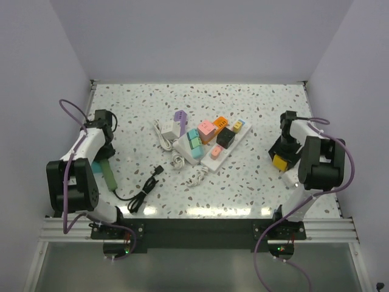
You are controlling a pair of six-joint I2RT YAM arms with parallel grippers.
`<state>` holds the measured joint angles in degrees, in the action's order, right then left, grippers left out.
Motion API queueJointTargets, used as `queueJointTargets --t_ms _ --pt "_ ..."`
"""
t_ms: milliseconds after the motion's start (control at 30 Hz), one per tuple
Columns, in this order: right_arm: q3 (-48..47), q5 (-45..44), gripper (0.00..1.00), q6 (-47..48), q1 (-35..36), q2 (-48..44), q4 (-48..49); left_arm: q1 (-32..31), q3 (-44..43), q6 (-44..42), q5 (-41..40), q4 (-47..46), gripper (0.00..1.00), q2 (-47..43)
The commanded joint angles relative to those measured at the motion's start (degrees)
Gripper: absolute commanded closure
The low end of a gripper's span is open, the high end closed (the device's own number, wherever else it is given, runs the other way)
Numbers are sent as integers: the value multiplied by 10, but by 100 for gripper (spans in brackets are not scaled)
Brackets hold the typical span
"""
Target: Pull the plug off the socket
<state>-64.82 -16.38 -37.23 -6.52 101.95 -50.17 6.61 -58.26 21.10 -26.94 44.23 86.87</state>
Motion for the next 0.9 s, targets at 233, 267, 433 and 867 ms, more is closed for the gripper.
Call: queueJointTargets --t_ms 233,267,433,867 --pt "-52 -2 2 -6 -3 -112 -44 9 -26 -4 -18 1 20 -20" --pt "-58 3 2 -4 -3 -119 -49 9 -32 -1 -12 4 18 -28" --pt "-88 22 2 20 -2 -165 -71 7 -55 3 75 7 5 -70" --pt "-159 154 2 52 187 -191 -19 -118 -99 27 347 -33 0 -181"
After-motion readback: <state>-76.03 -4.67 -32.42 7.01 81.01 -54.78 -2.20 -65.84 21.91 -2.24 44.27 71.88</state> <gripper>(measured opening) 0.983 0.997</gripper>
